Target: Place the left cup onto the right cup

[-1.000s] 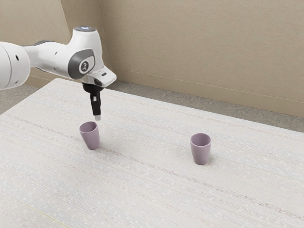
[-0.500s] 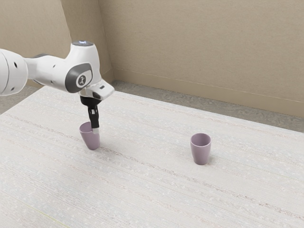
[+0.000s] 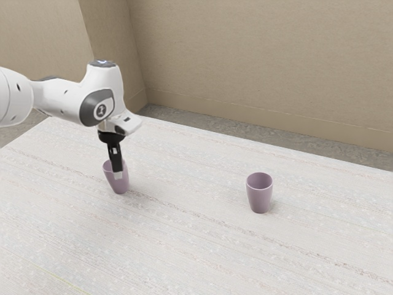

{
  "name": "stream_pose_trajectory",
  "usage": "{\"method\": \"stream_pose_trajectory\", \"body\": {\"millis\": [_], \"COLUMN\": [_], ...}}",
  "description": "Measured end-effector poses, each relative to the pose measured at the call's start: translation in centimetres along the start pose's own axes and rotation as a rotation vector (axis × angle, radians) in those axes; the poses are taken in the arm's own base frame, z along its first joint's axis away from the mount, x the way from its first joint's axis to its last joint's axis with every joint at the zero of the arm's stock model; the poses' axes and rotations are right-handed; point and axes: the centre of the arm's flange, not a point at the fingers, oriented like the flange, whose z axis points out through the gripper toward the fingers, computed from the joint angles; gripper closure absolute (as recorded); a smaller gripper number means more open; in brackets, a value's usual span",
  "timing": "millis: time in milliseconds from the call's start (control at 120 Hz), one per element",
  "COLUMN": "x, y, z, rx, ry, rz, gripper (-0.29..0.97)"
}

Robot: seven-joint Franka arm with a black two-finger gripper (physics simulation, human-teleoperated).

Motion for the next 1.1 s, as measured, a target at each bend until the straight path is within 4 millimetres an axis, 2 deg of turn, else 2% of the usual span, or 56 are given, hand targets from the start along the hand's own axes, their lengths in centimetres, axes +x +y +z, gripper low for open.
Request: {"method": "stream_pose_trajectory", "body": {"millis": [442,900,1000,1100], "x": [-1.3,-0.1,0.0,0.1], "y": [-1.0,-1.4,-1.5,-1.6], "z": [1.7,3.9,4.3,4.6], "rx": [-0.015,-0.013,-0.008,-0.006], "ry": [-0.017,-0.04,-0.039,-0.04], "rz": [-0.032,0.002,0.005,0.009], "gripper": [0.0,0.0,0.04,0.15]}}
